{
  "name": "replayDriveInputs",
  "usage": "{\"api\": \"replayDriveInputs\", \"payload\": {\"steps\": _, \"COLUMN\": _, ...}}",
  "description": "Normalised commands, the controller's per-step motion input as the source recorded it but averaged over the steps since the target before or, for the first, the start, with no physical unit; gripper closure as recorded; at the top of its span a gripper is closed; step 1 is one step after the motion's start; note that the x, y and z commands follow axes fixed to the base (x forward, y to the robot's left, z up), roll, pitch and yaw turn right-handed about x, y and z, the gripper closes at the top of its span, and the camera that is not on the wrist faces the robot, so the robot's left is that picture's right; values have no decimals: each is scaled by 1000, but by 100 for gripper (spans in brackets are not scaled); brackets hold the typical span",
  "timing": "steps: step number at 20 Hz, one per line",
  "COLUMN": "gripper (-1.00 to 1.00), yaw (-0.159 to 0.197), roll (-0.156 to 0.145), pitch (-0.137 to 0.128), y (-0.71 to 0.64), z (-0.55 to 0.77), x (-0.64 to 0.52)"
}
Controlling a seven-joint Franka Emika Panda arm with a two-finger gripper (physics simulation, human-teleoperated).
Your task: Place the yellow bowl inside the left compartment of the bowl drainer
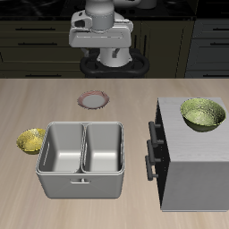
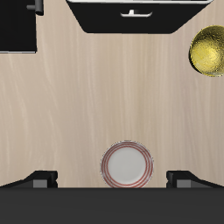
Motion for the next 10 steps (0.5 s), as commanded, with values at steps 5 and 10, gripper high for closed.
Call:
{"api": "replayDriveInputs", "payload": {"steps": 5, "gripper": -100, "yaw": -9, "roll": -15, "pitch": 3, "y": -338, "z": 23, "x": 129}}
{"api": "replayDriveInputs", "payload": {"steps": 10, "gripper": -100, "yaw": -17, "roll": -36, "pitch": 5, "y": -572, "z": 55, "x": 123}}
